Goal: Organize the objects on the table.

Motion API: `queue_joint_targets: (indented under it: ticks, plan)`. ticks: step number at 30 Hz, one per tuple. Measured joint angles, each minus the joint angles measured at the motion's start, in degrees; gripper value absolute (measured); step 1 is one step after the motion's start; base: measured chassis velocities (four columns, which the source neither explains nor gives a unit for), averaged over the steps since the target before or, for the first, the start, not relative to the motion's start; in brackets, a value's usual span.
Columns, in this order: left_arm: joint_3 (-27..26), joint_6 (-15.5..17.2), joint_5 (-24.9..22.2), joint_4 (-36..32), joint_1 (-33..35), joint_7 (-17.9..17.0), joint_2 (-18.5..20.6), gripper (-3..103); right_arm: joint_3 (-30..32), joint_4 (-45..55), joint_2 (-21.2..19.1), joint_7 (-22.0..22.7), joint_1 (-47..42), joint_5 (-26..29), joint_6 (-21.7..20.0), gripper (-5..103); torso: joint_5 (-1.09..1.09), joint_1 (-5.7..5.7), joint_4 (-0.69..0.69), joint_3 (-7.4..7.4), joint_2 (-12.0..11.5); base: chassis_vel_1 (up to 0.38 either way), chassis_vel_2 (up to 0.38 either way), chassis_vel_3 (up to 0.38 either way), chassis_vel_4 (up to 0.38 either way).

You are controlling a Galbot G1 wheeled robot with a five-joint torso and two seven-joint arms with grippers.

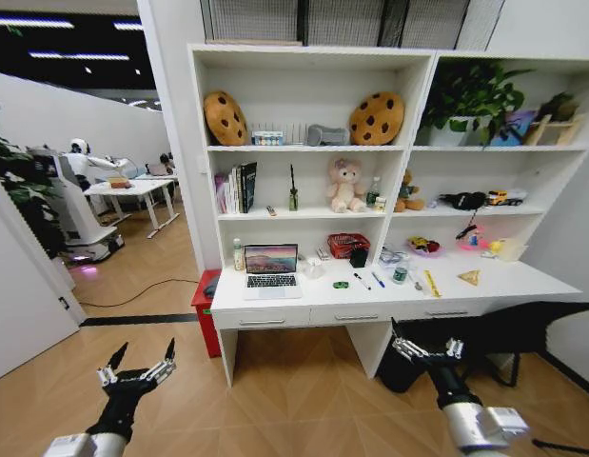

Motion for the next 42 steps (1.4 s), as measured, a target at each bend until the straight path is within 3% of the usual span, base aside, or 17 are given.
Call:
queue_joint_targets:
  ticks: [2, 3, 5, 7, 9, 11, 13, 16, 17, 18, 19, 21, 26, 32, 34, 38, 42]
  plan:
    - [-2.37, 4.06, -1.45, 0.93, -1.05, 1.40, -0.72, 100, -0.08, -0.55, 1.07, 0.75, 0.08, -1.37, -3.78, 100, -0.01, 0.00, 0.00, 0.00, 0.00, 0.000, 0.000, 0.000, 0.000]
    - [-2.37, 4.06, -1.45, 0.93, -1.05, 1.40, -0.72, 100, -0.08, -0.55, 1.07, 0.75, 0.08, -1.37, -3.78, 100, -0.01, 0.00, 0.00, 0.00, 0.00, 0.000, 0.000, 0.000, 0.000]
    - [-5.73, 9.92, -3.49, 2.30, -2.69, 3.51, -1.75, 100, -0.27, -1.54, 2.84, 2.05, 0.24, -3.78, -10.23, 100, 0.00, 0.00, 0.00, 0.00, 0.00, 0.000, 0.000, 0.000, 0.000]
    - [-5.91, 11.06, -2.96, 3.39, -4.12, 5.31, -2.34, 100, -0.33, -1.78, 3.23, 2.35, 0.25, -4.34, -11.69, 100, 0.03, 0.00, 0.03, 0.00, 0.00, 0.000, 0.000, 0.000, 0.000]
    - [-5.84, 10.39, -1.96, 4.42, -5.10, 6.99, -2.09, 100, -0.31, -1.81, 3.36, 2.49, 0.32, -4.60, -12.22, 100, -0.07, 0.00, 0.00, 0.00, 0.00, 0.000, 0.000, 0.000, 0.000]
    - [-7.20, 6.14, 0.33, 7.34, -5.80, 10.14, 1.34, 100, -0.35, -1.89, 3.43, 2.56, 0.32, -4.72, -12.56, 100, -0.02, 0.00, -0.01, 0.00, 0.00, 0.000, 0.000, 0.000, 0.000]
    - [-7.98, 5.14, 0.44, 8.04, -6.02, 10.76, 3.17, 100, -0.36, -1.89, 3.44, 2.57, 0.33, -4.72, -12.58, 100, -0.01, 0.00, 0.01, 0.00, 0.00, 0.000, 0.000, 0.000, 0.000]
    - [-9.14, 4.63, -1.72, 7.98, -6.96, 10.80, 6.96, 100, -0.43, -1.90, 3.42, 2.72, 0.37, -4.72, -12.58, 100, -0.01, 0.00, -0.01, 0.00, 0.00, 0.000, 0.000, 0.000, 0.000]
    - [-9.12, 4.79, -4.36, 6.76, -7.93, 10.64, 8.80, 100, -1.34, -1.92, 2.83, 4.15, 1.15, -4.73, -12.23, 100, -0.01, 0.00, -0.07, 0.00, 0.00, 0.000, 0.000, 0.000, 0.000]
    - [-8.53, 4.83, -6.22, 5.65, -8.20, 10.75, 9.27, 100, -3.42, -1.90, 1.27, 7.07, 3.16, -4.69, -10.76, 100, 0.01, 0.00, -0.07, 0.00, 0.00, 0.000, 0.000, 0.000, 0.000]
    - [-7.51, 4.80, -7.43, 4.74, -7.93, 11.26, 9.05, 100, -4.58, -1.78, 0.28, 8.87, 4.52, -4.66, -9.78, 100, 0.00, 0.00, 0.06, 0.00, 0.00, 0.000, 0.000, 0.000, 0.000]
    - [-5.98, 4.57, -7.88, 4.31, -7.27, 12.12, 8.57, 100, -5.35, -1.76, -0.27, 9.96, 5.18, -4.59, -9.27, 100, 0.01, 0.01, 0.07, 0.01, -0.01, 0.000, 0.000, 0.000, 0.000]
    - [-2.23, 2.65, -3.45, 5.55, -5.85, 14.03, 8.24, 100, -5.76, -1.75, -0.61, 10.62, 5.63, -4.51, -8.81, 100, -0.01, 0.00, -0.02, 0.01, -0.01, 0.000, 0.000, 0.000, 0.000]
    - [-5.54, 3.06, -7.05, 7.01, -6.59, 10.40, 8.02, 100, -3.89, -3.78, -2.70, 7.85, 5.78, -2.17, -5.28, 100, -0.02, 0.00, 0.00, 0.00, 0.00, 0.000, 0.000, 0.000, 0.000]
    - [-6.89, 3.45, -8.22, 7.24, -7.24, 8.24, 8.38, 100, -1.72, -4.69, -4.26, 7.84, 6.94, 1.79, -5.92, 100, 0.00, 0.00, 0.01, 0.00, -0.01, 0.000, 0.000, 0.000, 0.000]
    - [-5.78, 3.91, -8.26, 6.26, -7.25, 7.49, 7.91, 100, -2.12, -4.61, -4.31, 7.81, 6.95, 2.28, -6.45, 100, -0.01, 0.01, 0.01, 0.00, 0.00, 0.000, 0.000, 0.000, 0.000]
    - [-2.87, 4.69, -6.70, 4.01, -6.51, 5.19, 5.62, 100, -5.10, -3.36, -1.79, 6.82, 5.46, 0.56, -6.66, 100, 0.00, 0.00, -0.01, 0.00, 0.00, 0.000, 0.000, 0.000, 0.000]
